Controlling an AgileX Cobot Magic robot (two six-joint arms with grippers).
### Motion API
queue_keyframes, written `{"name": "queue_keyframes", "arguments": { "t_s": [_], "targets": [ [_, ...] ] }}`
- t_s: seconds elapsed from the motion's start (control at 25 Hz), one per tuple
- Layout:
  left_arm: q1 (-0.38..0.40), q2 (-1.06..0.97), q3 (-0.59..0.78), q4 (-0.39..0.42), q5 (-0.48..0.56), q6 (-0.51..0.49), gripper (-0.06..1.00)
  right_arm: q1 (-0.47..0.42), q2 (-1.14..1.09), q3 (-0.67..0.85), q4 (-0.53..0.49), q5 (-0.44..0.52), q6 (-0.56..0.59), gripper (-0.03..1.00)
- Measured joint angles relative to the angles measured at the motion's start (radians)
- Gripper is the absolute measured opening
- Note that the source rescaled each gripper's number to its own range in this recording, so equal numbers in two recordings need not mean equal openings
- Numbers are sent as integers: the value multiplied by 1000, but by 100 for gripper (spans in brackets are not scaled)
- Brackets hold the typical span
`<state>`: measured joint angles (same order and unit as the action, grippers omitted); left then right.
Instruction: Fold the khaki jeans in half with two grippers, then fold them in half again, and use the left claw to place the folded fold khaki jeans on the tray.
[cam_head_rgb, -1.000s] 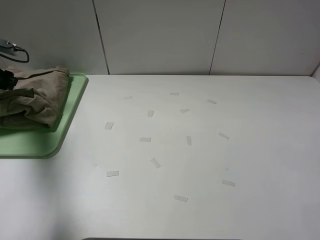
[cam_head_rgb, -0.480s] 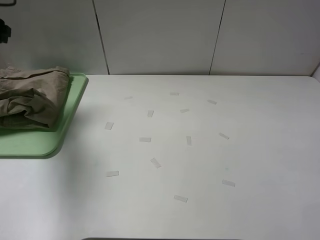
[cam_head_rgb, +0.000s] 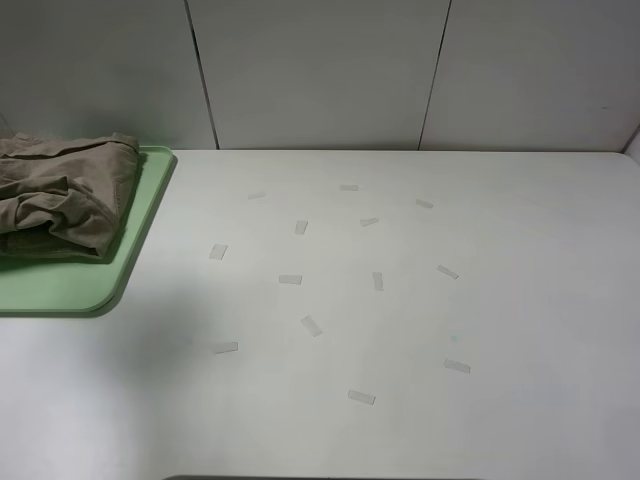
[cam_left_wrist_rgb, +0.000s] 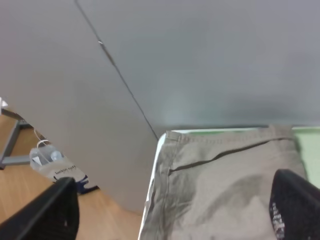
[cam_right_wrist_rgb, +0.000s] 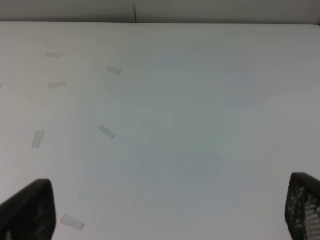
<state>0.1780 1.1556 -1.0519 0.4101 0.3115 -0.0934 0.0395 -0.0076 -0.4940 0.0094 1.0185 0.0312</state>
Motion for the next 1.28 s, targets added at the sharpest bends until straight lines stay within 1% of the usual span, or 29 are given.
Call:
{"name": "queue_keyframes", "arguments": {
  "t_s": [0.08,0.2,0.24,0.32,0.52,0.6,0.88,1.0,1.12,1.28],
  "targets": [
    [5,-96,48,0,2,-21,80,0,0,0,0,0,0,100],
    [8,-244,95,-25,55,-35,80,0,0,0,0,0,0,100],
    [8,-280,105,-51,87,-32,80,0,0,0,0,0,0,100],
    [8,-357,118,-113,142,5,80,0,0,0,0,0,0,100],
    [8,-500,159,-310,233,154,80,0,0,0,0,0,0,100],
    [8,-552,180,-350,271,181,80,0,0,0,0,0,0,100],
    [8,-730,282,-368,372,193,80,0,0,0,0,0,0,100],
    [8,-797,314,-375,422,193,80,0,0,0,0,0,0,100],
    [8,-864,333,-392,450,194,80,0,0,0,1,0,0,100],
    [-27,-944,338,-404,491,195,80,0,0,0,1,0,0,100]
  ]
}}
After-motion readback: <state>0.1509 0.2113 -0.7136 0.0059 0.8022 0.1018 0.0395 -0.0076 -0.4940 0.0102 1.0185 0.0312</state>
